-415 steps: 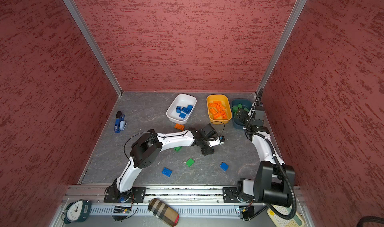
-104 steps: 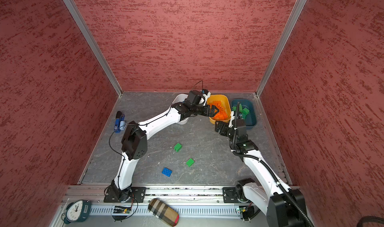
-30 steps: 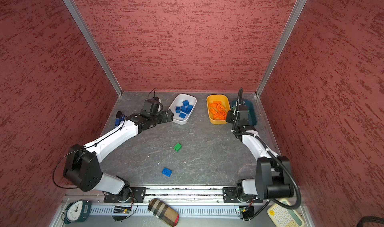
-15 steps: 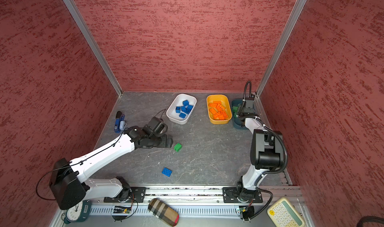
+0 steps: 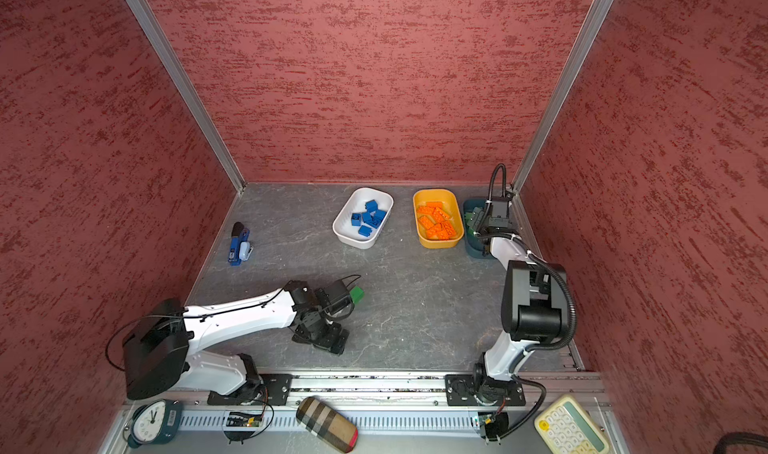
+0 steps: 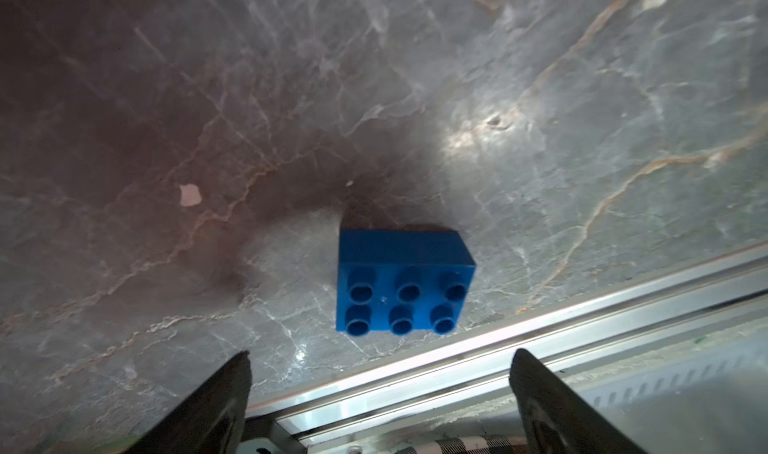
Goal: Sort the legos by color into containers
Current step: 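Grasp the blue brick nearer the robot with the left gripper, then drop the blue brick into the white tub and open the left gripper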
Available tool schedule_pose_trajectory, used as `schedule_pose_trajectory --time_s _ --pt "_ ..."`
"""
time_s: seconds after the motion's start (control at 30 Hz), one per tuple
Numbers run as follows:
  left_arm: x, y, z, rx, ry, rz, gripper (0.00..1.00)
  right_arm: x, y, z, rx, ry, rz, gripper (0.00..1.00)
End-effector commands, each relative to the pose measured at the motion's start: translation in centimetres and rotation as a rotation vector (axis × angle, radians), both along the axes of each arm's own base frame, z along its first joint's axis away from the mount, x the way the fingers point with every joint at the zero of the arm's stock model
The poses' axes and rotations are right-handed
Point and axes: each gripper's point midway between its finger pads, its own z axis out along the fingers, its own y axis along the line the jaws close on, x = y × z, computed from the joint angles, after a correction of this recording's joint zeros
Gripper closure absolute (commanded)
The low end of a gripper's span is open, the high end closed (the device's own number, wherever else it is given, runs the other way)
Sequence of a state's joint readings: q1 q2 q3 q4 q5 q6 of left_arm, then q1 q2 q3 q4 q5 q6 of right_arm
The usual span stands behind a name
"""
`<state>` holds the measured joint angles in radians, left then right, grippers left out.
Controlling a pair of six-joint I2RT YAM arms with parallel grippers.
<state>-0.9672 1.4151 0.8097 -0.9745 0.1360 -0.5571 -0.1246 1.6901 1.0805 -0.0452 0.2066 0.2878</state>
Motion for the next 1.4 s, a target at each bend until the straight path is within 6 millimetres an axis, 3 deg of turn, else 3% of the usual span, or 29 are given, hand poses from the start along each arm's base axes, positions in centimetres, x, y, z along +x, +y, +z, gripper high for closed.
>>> schedule_pose_trajectory --time_s 0.0,0.3,0.4,0.57,0.67,0.87,1.1,1.23,1.37 --pt "1.1 -0.4 -0.8 0.015 -0.043 -0.018 0.13 0.1 0.2 1.7 0.011 -0.071 0.007 0.01" --pt "1.7 -1.6 -2.5 0.059 -0.045 -0.162 0.33 -1.2 0.4 2.7 -0.017 -0.076 0.030 0.01" --pt "1.6 -1.6 -2.9 0.081 -0.025 -0.182 0.45 -1.2 1.0 3.4 -0.006 -0.069 0.064 0.01" --pt "1.9 -1.6 -2.6 0.086 -0.029 -0.190 0.64 -1.8 3.1 5.4 0.004 -0.104 0.145 0.01" --pt "3.5 -2.0 -1.0 0.062 -0.121 -0.185 0.75 -2.1 5.8 6.1 0.037 -0.098 0.257 0.01" --pt "11.8 -3.1 7.5 -0.218 -0.446 0.004 0.76 -3.9 11.4 6.4 0.011 -0.080 0.430 0.01" --pt "24.5 -0.1 15.7 -0.402 -0.870 0.288 0.75 -5.3 19.0 6.6 0.098 -0.125 0.597 0.01" --pt "30.6 -1.2 17.7 -0.493 -0.917 0.341 0.75 -6.8 23.9 5.2 0.131 -0.088 0.725 0.01" --pt "35.8 -2.8 16.2 -0.452 -0.861 0.328 0.75 -9.0 27.6 2.3 0.109 0.029 0.815 0.01"
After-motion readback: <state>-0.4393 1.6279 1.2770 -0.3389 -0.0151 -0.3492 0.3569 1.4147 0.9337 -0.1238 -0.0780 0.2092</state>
